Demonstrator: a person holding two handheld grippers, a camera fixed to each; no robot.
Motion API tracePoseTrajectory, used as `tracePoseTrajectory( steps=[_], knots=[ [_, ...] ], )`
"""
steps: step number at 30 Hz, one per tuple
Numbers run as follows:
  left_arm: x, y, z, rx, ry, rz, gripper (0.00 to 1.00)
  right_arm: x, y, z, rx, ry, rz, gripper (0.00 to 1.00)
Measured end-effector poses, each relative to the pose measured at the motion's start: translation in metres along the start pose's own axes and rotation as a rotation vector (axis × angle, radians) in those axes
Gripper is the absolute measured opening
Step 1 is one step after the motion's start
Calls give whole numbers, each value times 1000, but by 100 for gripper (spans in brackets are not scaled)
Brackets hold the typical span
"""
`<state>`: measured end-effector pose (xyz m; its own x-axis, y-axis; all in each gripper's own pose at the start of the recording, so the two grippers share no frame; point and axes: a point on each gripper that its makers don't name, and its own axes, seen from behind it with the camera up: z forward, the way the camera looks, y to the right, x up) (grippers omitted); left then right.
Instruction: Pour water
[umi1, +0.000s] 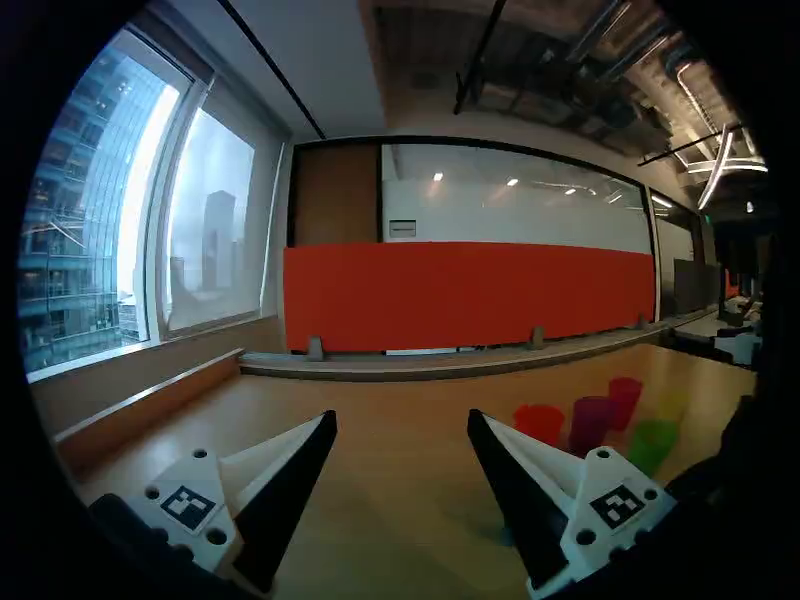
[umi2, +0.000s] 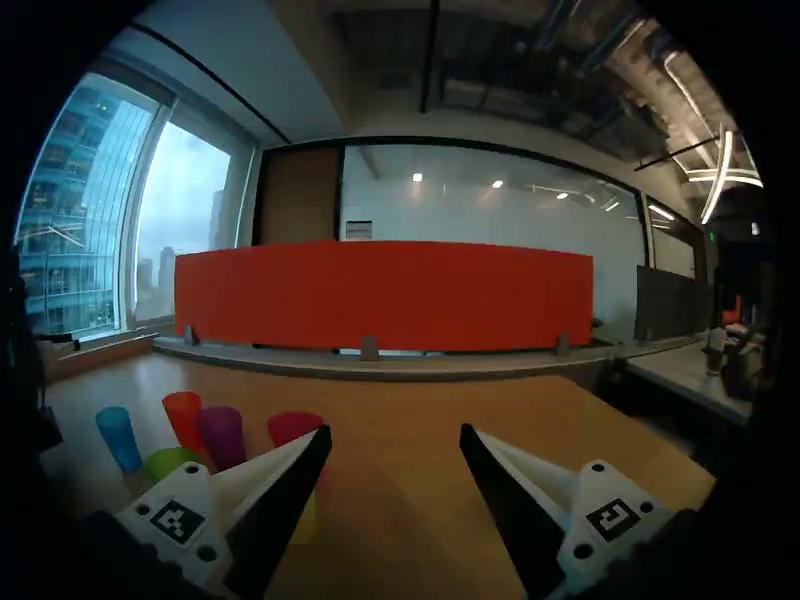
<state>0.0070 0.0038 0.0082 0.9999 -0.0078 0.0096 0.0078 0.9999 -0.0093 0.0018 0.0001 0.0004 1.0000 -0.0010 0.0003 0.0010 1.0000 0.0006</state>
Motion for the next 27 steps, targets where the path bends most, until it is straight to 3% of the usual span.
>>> tracePoseTrajectory(
  steps=[5,12,21,27],
  knots=[
    [17,5,8,-30,-31,-17,97,25,0,3,14,-3,-16,100],
    [61,7,14,-61,-30,7,97,75,-1,4,32,12,-43,100],
    [130,12,16,-115,4,28,97,132,-14,1,99,20,-14,100],
    [153,19,17,-161,-5,37,98,145,-19,2,121,17,0,100]
  ],
)
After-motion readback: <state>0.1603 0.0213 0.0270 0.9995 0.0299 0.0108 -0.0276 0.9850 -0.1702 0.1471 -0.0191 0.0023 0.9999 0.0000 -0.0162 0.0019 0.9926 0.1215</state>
